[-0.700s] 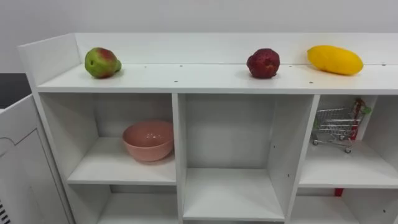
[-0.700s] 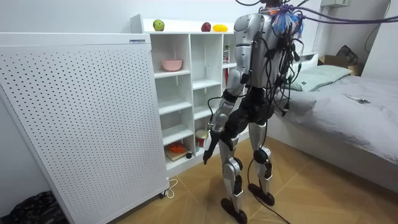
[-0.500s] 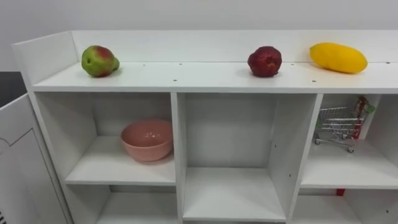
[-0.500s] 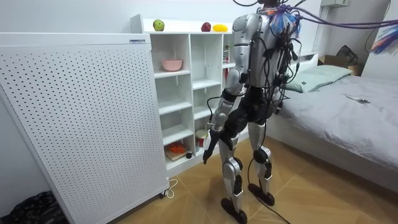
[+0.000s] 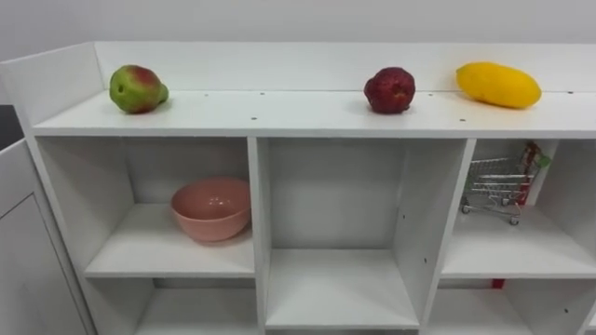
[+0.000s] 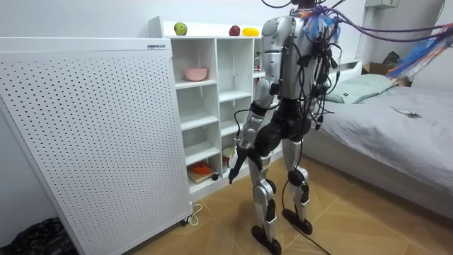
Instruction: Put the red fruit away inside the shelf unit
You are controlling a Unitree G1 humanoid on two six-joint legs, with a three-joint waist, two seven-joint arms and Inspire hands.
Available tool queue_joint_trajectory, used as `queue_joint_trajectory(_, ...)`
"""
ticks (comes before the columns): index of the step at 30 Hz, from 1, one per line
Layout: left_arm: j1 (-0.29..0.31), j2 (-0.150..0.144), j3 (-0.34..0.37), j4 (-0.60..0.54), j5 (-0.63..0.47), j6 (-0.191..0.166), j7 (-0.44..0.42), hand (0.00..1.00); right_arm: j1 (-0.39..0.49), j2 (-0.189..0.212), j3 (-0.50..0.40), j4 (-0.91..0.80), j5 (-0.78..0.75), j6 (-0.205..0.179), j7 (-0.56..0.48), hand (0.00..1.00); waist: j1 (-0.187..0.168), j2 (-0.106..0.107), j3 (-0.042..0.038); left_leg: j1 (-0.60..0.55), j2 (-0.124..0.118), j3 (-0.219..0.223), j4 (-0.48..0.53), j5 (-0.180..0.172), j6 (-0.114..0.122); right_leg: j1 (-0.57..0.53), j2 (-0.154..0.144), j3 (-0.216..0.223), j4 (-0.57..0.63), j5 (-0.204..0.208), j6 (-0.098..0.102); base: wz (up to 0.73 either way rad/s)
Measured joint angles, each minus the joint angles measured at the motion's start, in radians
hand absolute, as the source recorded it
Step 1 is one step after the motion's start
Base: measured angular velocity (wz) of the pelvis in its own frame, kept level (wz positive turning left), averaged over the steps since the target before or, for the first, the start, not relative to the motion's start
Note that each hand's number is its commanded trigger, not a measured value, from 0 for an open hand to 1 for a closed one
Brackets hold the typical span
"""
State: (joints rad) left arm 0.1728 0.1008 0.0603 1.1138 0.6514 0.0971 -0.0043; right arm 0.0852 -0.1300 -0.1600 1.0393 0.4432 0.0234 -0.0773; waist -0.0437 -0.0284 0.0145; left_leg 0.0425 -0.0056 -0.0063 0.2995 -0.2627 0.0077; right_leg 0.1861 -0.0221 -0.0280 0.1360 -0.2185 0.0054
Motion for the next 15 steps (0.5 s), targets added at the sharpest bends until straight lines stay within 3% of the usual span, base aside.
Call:
queue_joint_trajectory(3,0.013,0.004,0.021,-0.027,-0.014,-0.012,0.004,0.0,-0.009,-0.002,-0.059,-0.111,0.029,-0.01,-0.08,0.0,-0.009,-0.006,-0.0015,0.005,-0.007,-0.003,-0.004,0.003,0.004,0.003,-0.006,-0.001,0.0,-0.004,0.005,0.03)
queue_joint_trajectory(6,0.025,0.011,0.036,-0.071,-0.011,-0.025,0.028,0.0,-0.011,-0.003,-0.084,-0.389,0.022,-0.031,-0.19,0.0,-0.009,-0.01,-0.0048,-0.004,-0.01,0.004,-0.005,0.004,0.007,-0.018,-0.009,0.005,0.004,-0.004,0.008,-0.06)
queue_joint_trajectory(11,0.04,0.011,0.044,-0.093,-0.007,-0.025,0.043,0.0,-0.037,-0.014,-0.1,-0.645,-0.024,-0.067,-0.28,0.0,-0.003,-0.017,-0.0131,0.009,-0.006,0.025,-0.02,0.005,0.007,-0.021,-0.009,-0.004,0.02,-0.004,0.008,-0.05)
queue_joint_trajectory(15,0.06,0.011,0.044,-0.102,-0.006,-0.019,0.045,0.0,-0.043,-0.018,-0.1,-0.807,-0.085,-0.067,-0.329,0.0,0.001,-0.018,-0.0136,0.017,-0.007,0.033,-0.035,0.005,0.008,-0.025,-0.011,-0.005,0.02,-0.004,0.008,-0.06)
